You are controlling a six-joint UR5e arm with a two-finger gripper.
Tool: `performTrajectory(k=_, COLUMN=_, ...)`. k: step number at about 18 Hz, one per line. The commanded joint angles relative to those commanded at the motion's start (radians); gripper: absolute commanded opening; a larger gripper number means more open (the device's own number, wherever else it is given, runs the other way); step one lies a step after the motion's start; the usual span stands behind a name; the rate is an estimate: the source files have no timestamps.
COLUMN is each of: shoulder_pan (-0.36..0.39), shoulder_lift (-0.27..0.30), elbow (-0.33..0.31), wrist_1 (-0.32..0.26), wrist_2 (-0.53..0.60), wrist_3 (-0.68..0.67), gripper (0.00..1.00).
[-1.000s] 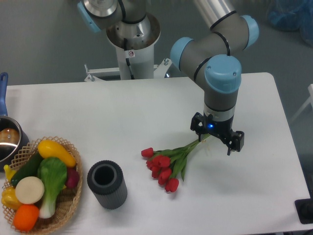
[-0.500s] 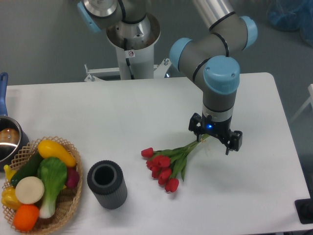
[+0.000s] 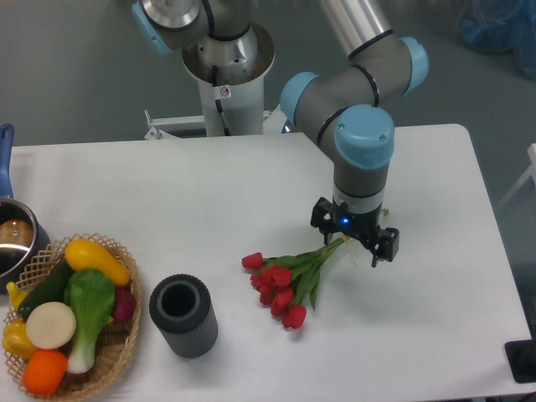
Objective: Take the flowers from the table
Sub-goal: 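Move the open gripper along the stems toward the red tulip heads and lower, then close the gripper around the tulip stems just below the blooms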
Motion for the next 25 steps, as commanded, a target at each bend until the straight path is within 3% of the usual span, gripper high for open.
performTrajectory(k=6, shoulder_pan=-0.052, shoulder_lift=-0.011, elbow=-0.054, wrist_1=0.002, wrist_2=-0.002, wrist_3=0.005, gripper=1.00)
performTrajectory(k=11, shoulder_pan=-0.091, shoulder_lift=-0.048, elbow=-0.060, wrist_1=0.006, wrist_2=0.002, wrist_3=0.000, gripper=1.00)
performTrajectory(k=25, shoulder_pan=-0.095, shoulder_lift=-0.104, elbow=-0.048, wrist_1=0.009, wrist_2=0.003, wrist_3=-0.006, gripper=1.00)
